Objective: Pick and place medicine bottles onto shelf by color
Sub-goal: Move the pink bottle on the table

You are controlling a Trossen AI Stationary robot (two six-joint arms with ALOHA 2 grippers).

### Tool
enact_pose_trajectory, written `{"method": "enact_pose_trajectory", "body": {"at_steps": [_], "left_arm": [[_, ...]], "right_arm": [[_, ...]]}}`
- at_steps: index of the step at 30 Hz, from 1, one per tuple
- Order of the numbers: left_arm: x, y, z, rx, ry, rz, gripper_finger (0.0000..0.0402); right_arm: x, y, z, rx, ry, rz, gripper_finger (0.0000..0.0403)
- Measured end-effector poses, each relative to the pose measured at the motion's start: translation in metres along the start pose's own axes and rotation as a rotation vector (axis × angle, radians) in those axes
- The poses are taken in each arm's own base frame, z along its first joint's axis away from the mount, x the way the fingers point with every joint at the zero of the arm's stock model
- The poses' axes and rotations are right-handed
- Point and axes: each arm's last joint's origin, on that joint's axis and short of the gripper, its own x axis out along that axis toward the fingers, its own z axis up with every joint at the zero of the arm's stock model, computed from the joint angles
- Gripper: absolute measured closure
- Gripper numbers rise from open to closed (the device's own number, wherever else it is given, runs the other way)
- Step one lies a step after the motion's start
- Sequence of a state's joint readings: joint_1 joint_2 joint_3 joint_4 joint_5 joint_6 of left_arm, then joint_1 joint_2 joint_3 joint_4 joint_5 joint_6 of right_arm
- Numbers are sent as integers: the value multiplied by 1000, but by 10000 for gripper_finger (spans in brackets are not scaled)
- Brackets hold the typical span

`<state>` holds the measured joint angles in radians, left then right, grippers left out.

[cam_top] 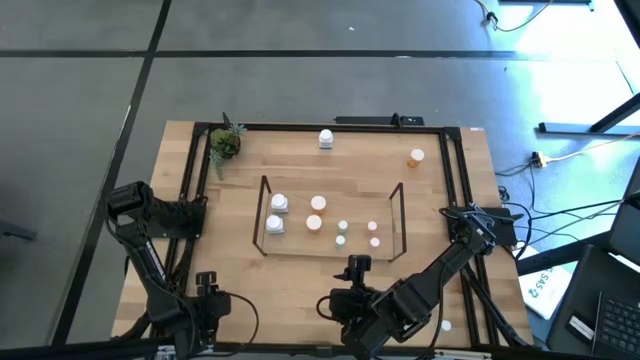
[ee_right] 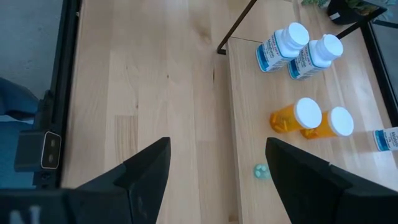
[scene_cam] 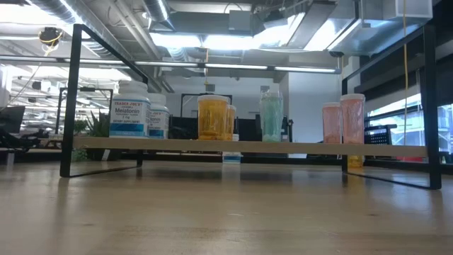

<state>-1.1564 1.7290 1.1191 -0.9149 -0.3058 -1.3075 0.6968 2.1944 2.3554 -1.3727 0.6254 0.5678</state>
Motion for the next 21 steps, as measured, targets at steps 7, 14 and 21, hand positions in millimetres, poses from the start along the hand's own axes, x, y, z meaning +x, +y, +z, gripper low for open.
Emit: {"method": "enact_pose_trajectory", "body": {"at_steps": [7,14,21], "left_arm": [[0,1,1,4,1,4,206],[2,3,5,17,4,16,250],[3,4,8,6,38,9,285]], "right_arm": [[0,0,0,-17,0,0,139],[0,0,0,-26,0,0,139],[0,0,0,-27,1,0,139]]}}
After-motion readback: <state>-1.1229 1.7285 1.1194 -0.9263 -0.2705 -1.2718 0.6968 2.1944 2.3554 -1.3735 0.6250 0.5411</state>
